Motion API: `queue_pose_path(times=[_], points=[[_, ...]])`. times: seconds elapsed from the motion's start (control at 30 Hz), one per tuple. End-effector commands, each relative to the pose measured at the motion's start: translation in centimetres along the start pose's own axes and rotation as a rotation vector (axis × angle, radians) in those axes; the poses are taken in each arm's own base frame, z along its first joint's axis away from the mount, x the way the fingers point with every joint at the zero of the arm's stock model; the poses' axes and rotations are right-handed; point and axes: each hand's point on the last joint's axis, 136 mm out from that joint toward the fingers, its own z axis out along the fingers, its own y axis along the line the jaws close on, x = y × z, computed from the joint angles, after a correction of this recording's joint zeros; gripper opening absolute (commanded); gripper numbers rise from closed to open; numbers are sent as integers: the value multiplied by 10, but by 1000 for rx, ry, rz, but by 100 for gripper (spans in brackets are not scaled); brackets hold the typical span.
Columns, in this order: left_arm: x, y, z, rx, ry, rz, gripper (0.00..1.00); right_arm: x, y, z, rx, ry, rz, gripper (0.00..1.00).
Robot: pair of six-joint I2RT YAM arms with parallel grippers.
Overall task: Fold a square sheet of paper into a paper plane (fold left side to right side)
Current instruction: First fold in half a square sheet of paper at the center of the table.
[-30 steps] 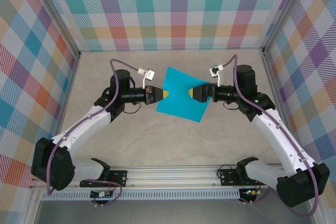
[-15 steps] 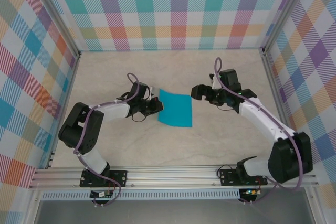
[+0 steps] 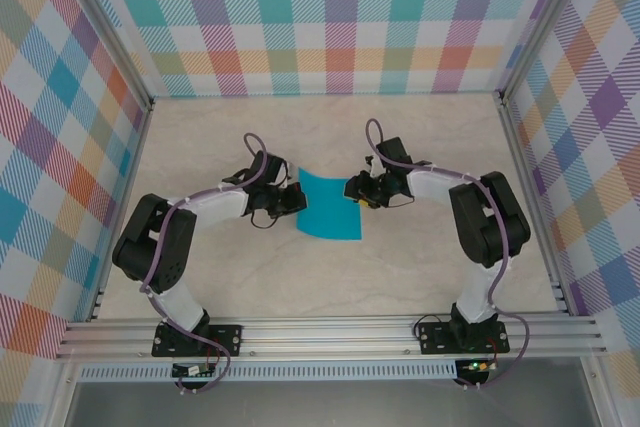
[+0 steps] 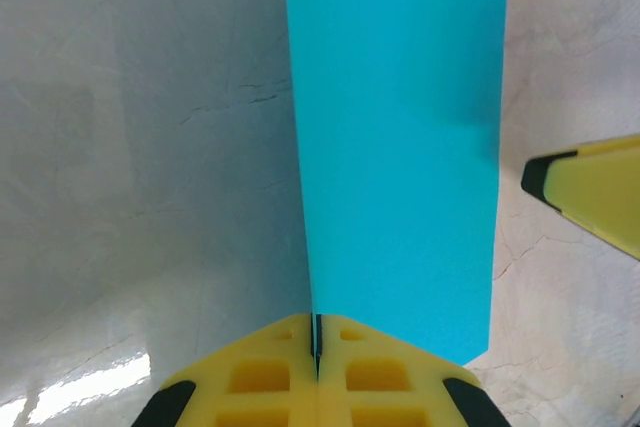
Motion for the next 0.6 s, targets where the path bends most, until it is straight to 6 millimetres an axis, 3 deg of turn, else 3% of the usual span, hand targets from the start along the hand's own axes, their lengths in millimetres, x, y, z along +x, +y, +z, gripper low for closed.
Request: queue_pose_path(times=[0.0,0.1,0.3,0.43,0.57], points=[[-2,-5,-1,0,12,24,0,-5,-4,8,28,5,9,38],[-4,-13,-3,31,9,24,6,3,-21,15,88,35,33,38],[-12,-40,-15,122,-11,59,33,26,-52,23,190,109,86,38],[-16,-63,-22,191,-24,91,46,35,-60,27,208,129,97,38],[-16,-88,-22,258,-21,119,51,40,-63,30,221,135,100,38]])
